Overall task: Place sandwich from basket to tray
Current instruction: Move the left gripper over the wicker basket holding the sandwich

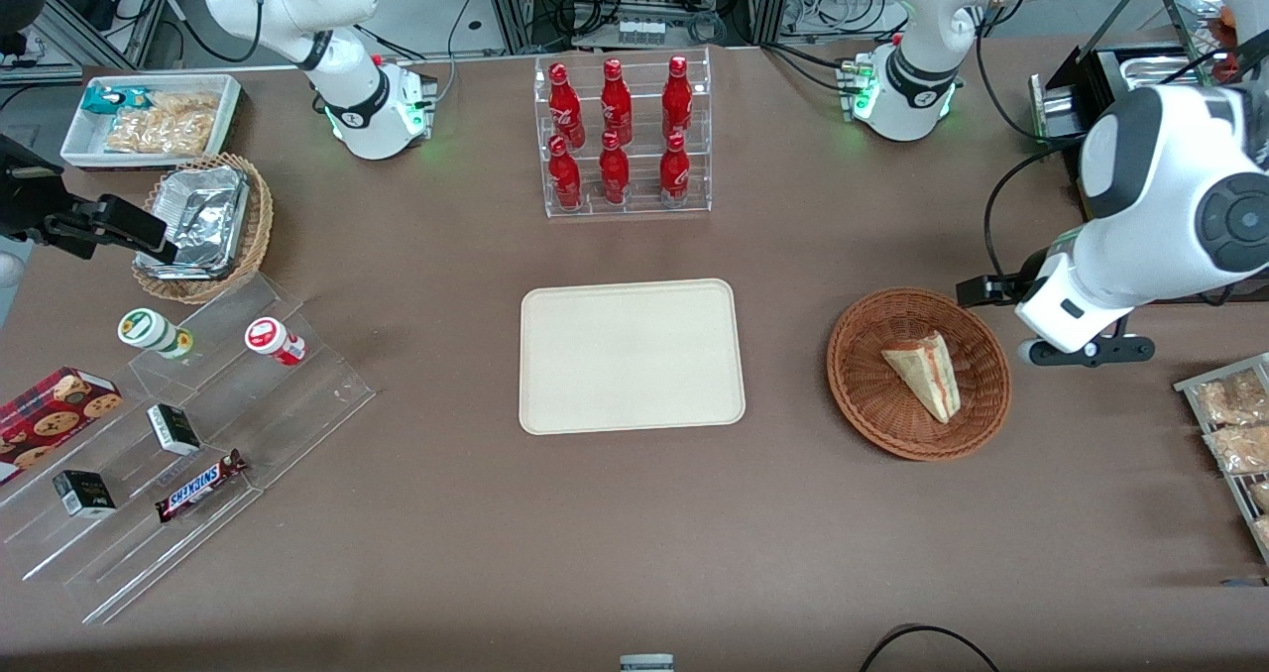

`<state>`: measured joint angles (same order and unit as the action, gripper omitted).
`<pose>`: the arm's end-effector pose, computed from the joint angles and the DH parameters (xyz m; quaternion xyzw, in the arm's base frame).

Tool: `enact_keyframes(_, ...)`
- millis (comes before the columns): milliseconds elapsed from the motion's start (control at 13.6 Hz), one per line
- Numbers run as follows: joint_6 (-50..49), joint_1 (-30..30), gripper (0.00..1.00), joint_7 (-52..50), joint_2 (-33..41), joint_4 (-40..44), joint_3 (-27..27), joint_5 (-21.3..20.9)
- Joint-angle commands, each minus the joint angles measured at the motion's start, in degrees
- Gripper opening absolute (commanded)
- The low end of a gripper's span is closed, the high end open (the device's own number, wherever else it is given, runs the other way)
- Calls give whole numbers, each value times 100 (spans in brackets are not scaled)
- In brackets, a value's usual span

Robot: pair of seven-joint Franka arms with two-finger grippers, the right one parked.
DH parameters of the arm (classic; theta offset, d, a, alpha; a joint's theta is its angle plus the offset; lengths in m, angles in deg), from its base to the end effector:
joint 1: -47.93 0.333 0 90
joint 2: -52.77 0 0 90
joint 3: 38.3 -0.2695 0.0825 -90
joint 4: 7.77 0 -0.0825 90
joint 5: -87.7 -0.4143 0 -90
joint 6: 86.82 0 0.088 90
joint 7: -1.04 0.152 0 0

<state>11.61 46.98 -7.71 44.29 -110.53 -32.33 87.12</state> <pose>0.5855 -0.0688 0.3469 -0.9937 -0.0143 0.1105 0.0124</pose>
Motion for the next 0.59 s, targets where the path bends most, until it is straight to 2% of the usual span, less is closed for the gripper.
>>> enact_keyframes(0,622,34,100,76,118,-533,19,14)
enact_keyframes(295,1826,34,100,-99,162,-1394,19,5)
enact_keyframes(516,2405,34,100,-1045,267,-1851,19,5)
